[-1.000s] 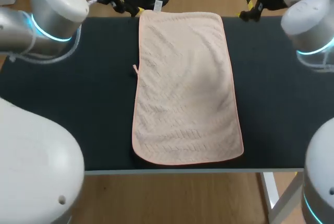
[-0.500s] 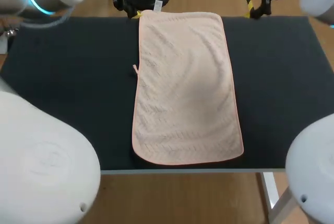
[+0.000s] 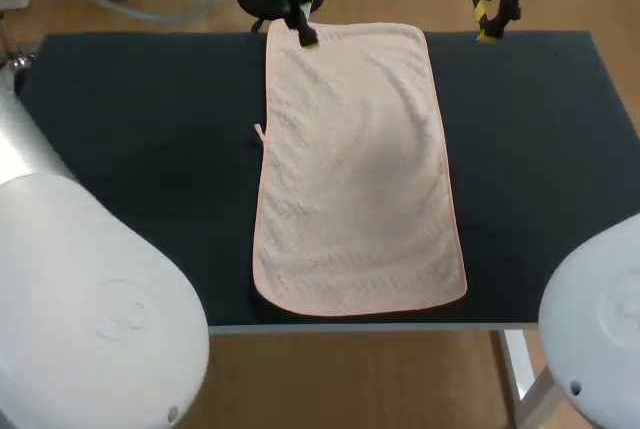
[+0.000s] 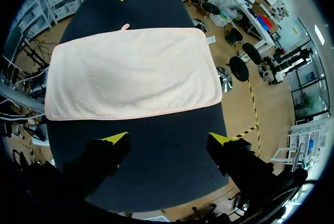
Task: Fold the towel
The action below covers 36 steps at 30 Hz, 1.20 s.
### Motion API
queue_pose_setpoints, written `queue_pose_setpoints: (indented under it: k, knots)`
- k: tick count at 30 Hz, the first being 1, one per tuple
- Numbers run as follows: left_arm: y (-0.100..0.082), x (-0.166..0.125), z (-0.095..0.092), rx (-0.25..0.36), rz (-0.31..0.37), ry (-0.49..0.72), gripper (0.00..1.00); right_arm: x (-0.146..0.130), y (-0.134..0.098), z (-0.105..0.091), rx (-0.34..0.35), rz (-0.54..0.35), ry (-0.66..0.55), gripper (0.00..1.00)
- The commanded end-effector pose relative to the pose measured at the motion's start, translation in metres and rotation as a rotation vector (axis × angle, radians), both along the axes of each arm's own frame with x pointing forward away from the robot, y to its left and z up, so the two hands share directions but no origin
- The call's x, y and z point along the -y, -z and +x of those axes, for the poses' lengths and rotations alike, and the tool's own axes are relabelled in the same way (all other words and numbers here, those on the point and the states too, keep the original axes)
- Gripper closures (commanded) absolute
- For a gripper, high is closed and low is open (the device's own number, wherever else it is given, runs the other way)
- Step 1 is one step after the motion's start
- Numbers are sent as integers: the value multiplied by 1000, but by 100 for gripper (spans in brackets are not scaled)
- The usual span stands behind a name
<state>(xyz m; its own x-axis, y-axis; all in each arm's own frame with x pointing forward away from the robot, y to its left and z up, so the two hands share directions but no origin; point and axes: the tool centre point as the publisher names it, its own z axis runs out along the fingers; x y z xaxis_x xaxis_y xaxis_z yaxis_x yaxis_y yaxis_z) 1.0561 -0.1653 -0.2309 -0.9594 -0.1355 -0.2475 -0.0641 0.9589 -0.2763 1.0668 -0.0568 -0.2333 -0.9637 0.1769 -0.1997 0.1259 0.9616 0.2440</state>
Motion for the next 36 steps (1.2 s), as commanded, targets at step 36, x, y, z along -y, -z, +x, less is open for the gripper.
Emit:
queue_pose_setpoints:
  k: [36]
  knots:
    - [122, -49, -40, -138, 207, 119, 0, -70, 126, -41, -241, -112, -328, 0]
